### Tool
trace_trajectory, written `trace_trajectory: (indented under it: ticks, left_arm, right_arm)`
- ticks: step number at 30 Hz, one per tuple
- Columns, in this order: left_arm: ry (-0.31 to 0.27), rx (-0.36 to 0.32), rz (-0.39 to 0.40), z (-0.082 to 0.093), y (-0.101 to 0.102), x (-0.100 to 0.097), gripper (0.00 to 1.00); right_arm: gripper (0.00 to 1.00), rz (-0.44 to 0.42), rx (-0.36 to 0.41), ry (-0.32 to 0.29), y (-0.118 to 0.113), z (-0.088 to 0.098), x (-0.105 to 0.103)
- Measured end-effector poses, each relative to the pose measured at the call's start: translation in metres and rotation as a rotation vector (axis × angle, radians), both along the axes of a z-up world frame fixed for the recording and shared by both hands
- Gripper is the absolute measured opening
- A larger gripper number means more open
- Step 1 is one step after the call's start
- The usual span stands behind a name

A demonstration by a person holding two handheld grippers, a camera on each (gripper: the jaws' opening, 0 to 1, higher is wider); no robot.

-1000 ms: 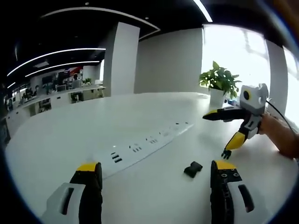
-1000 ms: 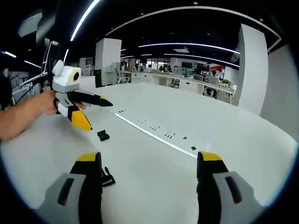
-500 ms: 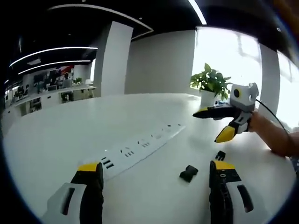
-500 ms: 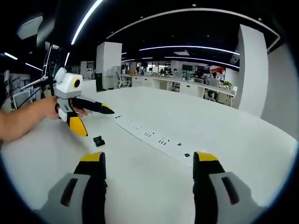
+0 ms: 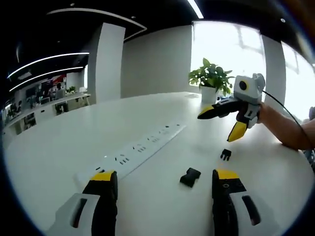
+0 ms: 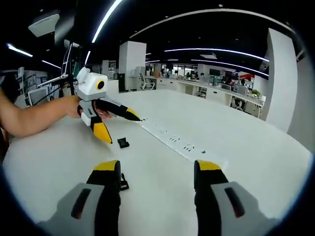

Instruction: Snap the two parts of the plastic buckle together until the buckle closes and remains connected.

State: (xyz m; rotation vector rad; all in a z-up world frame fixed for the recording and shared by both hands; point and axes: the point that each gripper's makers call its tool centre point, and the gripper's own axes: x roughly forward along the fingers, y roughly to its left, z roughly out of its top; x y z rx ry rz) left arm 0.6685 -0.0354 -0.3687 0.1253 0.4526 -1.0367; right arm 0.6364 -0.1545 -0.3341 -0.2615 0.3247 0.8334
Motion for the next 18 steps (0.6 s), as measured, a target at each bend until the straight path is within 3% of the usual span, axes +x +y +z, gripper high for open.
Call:
trace_trajectory:
  ticks: [7, 18]
  left_arm:
    - [-0.002, 0.007, -0.064, 0.000, -0.005, -0.008, 0.66]
    - [-0.056, 0.055, -0.204, -0.007, -0.021, -0.028, 0.63]
  right_arm:
    - [0.59, 0.037, -0.003, 0.017, 0.005, -0.005, -0.004]
    - [0.57, 0.107, 0.004, 0.047, 0.018, -0.009, -0.017]
